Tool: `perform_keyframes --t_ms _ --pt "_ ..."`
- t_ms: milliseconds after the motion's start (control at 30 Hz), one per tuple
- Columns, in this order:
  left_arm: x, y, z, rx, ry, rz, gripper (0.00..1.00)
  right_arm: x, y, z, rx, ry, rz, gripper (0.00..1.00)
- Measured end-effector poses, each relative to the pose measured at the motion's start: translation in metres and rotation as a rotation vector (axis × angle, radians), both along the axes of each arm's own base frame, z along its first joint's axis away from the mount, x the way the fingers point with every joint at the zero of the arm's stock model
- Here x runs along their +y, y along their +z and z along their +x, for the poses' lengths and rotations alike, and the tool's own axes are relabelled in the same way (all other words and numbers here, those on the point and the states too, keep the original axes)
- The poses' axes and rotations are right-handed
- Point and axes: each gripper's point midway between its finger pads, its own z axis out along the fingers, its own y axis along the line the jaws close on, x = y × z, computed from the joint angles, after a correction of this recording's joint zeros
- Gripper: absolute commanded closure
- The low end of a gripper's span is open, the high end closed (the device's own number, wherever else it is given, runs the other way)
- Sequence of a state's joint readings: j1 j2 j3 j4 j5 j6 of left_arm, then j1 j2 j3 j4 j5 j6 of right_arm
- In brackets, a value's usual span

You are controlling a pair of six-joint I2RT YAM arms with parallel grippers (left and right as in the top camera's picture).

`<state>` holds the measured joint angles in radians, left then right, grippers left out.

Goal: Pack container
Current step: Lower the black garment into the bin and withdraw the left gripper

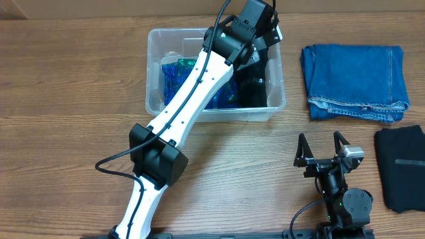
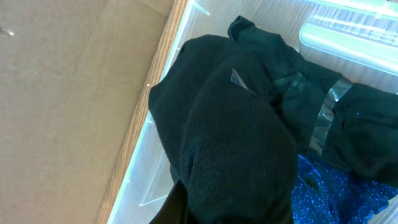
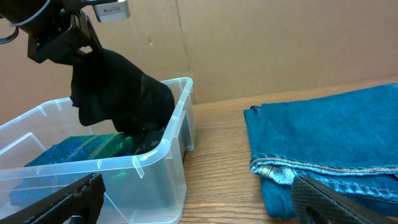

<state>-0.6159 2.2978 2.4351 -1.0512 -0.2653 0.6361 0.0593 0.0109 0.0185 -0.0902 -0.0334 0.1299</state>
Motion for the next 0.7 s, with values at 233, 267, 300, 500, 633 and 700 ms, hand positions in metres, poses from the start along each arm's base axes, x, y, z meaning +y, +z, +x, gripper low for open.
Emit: perform_keyframes --t_ms 233,267,300,500,633,700 --pt "-0.019 0.0 -0.006 0.027 -0.062 -0.069 0.96 0.0 0.0 0.0 0.0 0.0 0.0 0.0" --pt "-0.022 0.0 -0.008 0.031 -0.073 -0.075 0.96 0.0 0.0 0.0 0.0 0.0 0.0 0.0" --pt "-0.026 -0.001 -0.011 0.037 -0.084 -0.078 0.96 0.0 0.0 0.0 -0.001 0.0 0.0 0.0" --pt "-0.051 -0.029 -0.034 0.111 -0.148 -0.038 0.0 0.0 0.0 0.0 0.0 0.0 0.0 0.0" --pt "-0.049 -0.035 -0.039 0.137 -0.153 -0.02 0.0 0.0 0.0 0.0 0.0 0.0 0.0 0.0" --pt "-0.05 -0.036 -0.043 0.146 -0.157 -0.012 0.0 0.0 0.0 0.0 0.0 0.0 0.0 0.0"
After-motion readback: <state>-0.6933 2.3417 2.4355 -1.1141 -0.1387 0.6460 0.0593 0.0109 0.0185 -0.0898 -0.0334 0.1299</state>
